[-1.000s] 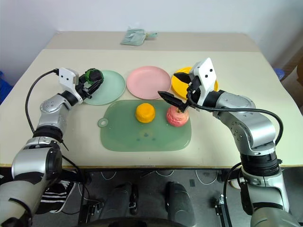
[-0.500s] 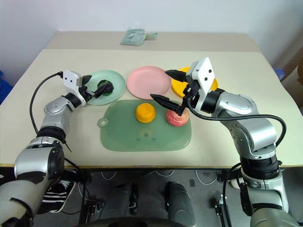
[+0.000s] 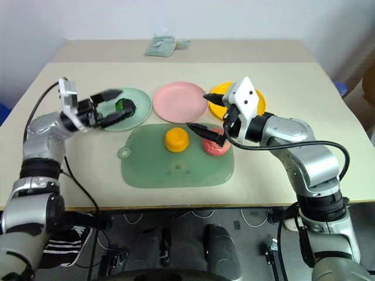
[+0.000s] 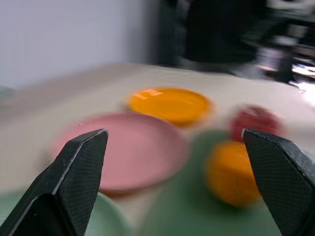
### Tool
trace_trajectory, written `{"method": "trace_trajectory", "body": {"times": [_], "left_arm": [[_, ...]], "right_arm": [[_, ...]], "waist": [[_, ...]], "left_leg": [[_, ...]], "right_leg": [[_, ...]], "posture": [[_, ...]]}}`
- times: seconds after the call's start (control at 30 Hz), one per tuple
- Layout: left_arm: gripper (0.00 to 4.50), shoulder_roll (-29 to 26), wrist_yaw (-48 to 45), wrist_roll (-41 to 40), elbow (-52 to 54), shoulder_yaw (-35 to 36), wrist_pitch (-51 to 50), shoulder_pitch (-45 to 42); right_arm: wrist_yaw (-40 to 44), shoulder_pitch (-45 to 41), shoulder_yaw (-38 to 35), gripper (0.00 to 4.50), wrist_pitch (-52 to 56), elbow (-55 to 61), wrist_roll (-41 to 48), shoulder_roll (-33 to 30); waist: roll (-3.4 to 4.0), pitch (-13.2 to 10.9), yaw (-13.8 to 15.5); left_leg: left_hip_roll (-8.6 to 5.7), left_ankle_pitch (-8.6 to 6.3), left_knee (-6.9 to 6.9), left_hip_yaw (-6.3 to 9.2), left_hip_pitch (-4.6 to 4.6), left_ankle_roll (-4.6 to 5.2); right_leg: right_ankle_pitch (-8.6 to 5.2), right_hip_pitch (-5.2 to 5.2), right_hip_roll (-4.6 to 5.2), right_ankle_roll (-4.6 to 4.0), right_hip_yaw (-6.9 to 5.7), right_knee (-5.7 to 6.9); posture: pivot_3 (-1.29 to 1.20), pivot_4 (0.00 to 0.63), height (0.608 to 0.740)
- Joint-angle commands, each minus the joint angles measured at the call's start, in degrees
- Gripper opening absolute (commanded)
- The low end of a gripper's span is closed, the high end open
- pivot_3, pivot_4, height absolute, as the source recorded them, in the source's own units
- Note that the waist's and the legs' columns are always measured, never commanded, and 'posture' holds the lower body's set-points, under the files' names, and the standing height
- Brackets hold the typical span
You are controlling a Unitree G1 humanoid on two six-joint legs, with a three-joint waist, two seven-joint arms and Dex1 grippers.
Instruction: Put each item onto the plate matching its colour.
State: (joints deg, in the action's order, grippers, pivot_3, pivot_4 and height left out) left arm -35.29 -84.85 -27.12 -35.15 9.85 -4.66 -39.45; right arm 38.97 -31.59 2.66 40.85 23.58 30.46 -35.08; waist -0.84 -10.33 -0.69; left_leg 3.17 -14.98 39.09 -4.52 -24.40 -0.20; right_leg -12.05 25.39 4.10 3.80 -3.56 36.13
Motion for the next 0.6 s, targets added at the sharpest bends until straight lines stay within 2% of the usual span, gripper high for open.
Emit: {"method": "trace_trajectory", "body": {"times": [0.03, 0.23, 0.37, 0.6], "left_arm": [[4.45, -3.43, -3.94, -1.64, 6.95, -1.09, -5.41, 1.66], [4.45, -6.50, -4.62, -0.76, 9.23, -0.53, -4.41, 4.29], [4.45, -6.90, -4.06, -0.85, 10.16, -0.15, -3.70, 5.22], [4.45, -7.50, -3.09, -2.27, 13.70, 0.60, -5.49, 7.74]], "right_arm": [[-1.68, -3.57, 3.21, 4.50, 4.13, 2.18, -0.79, 0.52], [-4.05, -9.28, 9.04, 4.50, 10.28, -0.88, -2.52, 4.40], [-5.46, -11.90, 12.33, 4.50, 11.04, -5.46, -6.14, 6.45], [-3.31, -13.26, 18.10, 4.50, 9.44, -12.25, -11.80, 7.56]], "waist": [[0.00, 0.00, -0.03], [0.01, 0.00, 0.02], [0.00, 0.00, 0.11], [0.01, 0.00, -0.07]], "left_leg": [[0.01, 0.00, 0.01, 0.00, 0.00, 0.00], [0.02, 0.00, 0.01, -0.01, -0.02, 0.00], [0.02, 0.00, 0.02, -0.01, -0.03, 0.00], [0.02, 0.00, 0.01, -0.03, -0.05, 0.00]], "right_leg": [[-0.01, 0.01, -0.01, -0.02, 0.00, 0.00], [-0.09, 0.02, 0.01, -0.16, 0.01, -0.03], [-0.09, 0.02, 0.01, -0.16, 0.01, -0.03], [-0.09, 0.06, 0.01, -0.15, 0.01, -0.02]], "posture": [[0.00, 0.150, 0.740], [0.00, 0.150, 0.740], [0.00, 0.150, 0.740], [0.00, 0.150, 0.740]]}}
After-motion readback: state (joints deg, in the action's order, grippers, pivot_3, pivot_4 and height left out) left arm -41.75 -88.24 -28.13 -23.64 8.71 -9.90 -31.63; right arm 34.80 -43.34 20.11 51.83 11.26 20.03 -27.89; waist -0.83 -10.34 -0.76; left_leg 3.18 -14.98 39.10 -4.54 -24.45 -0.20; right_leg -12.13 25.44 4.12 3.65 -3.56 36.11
